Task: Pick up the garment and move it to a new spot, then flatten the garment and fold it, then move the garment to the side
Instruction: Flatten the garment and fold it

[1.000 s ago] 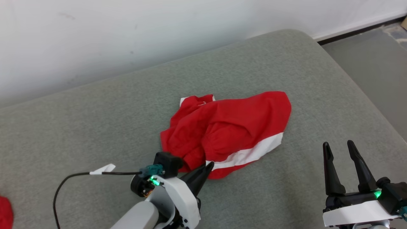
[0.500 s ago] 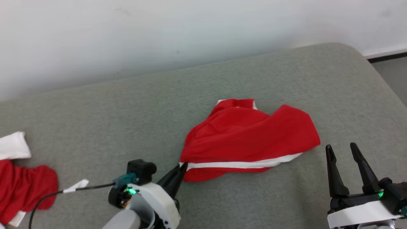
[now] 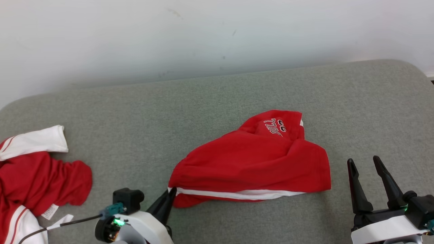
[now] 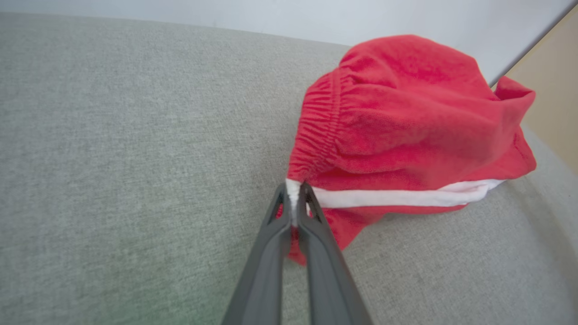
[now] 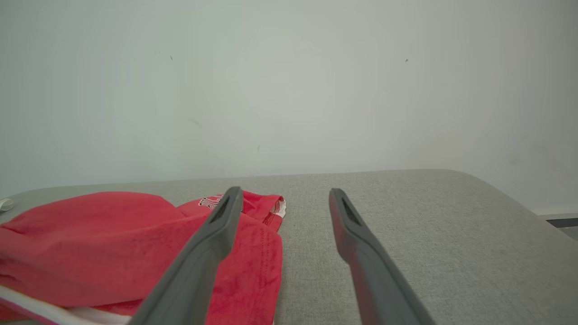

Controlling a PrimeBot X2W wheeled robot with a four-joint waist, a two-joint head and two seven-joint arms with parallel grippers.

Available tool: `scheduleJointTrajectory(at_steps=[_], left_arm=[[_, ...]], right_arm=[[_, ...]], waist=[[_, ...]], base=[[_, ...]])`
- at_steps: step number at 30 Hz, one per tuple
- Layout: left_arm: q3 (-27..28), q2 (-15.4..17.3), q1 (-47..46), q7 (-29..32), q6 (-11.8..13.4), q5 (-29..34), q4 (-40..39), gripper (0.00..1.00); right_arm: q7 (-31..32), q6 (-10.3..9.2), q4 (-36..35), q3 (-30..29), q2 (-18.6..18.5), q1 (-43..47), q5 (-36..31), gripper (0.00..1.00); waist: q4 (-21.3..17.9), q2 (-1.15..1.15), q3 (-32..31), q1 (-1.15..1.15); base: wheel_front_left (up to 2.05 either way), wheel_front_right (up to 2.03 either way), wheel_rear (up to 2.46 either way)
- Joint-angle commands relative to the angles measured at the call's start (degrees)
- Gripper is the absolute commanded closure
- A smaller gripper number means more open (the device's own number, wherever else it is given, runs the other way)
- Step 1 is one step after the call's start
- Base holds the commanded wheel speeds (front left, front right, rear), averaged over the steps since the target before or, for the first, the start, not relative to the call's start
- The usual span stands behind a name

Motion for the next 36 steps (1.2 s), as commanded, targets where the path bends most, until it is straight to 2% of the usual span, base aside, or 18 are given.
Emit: scheduleJointTrajectory(at_steps=[1, 2, 7, 13, 19, 23, 32, 36], left_arm=[[-0.2, 0.0, 0.7, -0.4, -0.1, -0.4, 0.2, 0.08], [-0.4, -0.1, 0.8, -0.5, -0.2, -0.3, 0.3, 0.00], [0.0, 0.2, 1.4, -2.0, 0.3, -0.3, -0.2, 0.00], [3.2, 1.5, 4.9, -4.6, 3.5, -1.0, -4.2, 0.00], [10.8, 1.5, 9.0, -6.0, 8.3, 2.9, -13.7, 0.00], [16.7, -0.6, 12.8, -6.0, 9.4, 7.2, -19.7, 0.00], [23.0, -4.9, 17.1, -6.0, 6.2, 14.0, -22.9, 0.00], [25.1, -6.5, 17.0, -6.0, 4.7, 15.8, -23.4, 0.00]], right_arm=[[0.0, -0.12, 0.4, 0.2, -0.6, -0.5, 0.3, 0.00], [0.0, -0.12, 0.5, 0.2, -0.6, -0.5, 0.4, 0.00], [0.0, -0.12, 0.9, 0.2, -0.8, 0.0, 0.5, 0.00], [0.0, -0.12, 1.5, 0.4, -1.2, 1.2, 1.0, 0.00], [0.0, -0.12, 1.8, 0.2, -1.4, 2.3, 1.3, 0.00], [0.0, -0.12, 2.7, 0.1, -1.5, 2.5, 1.6, 0.00], [0.2, -0.12, 7.1, 1.1, -2.6, 1.6, 3.4, 0.00], [3.0, -0.13, 10.1, 3.5, -4.4, -2.4, 4.0, 0.00]], waist=[[0.4, 0.00, -0.2, 0.00], [0.6, 0.00, -0.3, 0.00], [1.3, 0.00, -1.1, 0.00], [1.7, 0.00, -3.0, 0.00], [2.5, 0.00, -3.9, 0.00], [2.8, 0.00, -4.3, 0.00], [4.2, 0.00, -4.5, 0.00], [4.5, 0.00, -3.2, 0.00]], base=[[0.00, 0.00, 0.00], [0.00, 0.00, 0.00], [0.00, 0.00, 0.00], [0.00, 0.00, 0.00], [0.00, 0.00, 0.00], [0.00, 0.00, 0.00], [0.00, 0.00, 0.00], [0.00, 0.00, 0.00]])
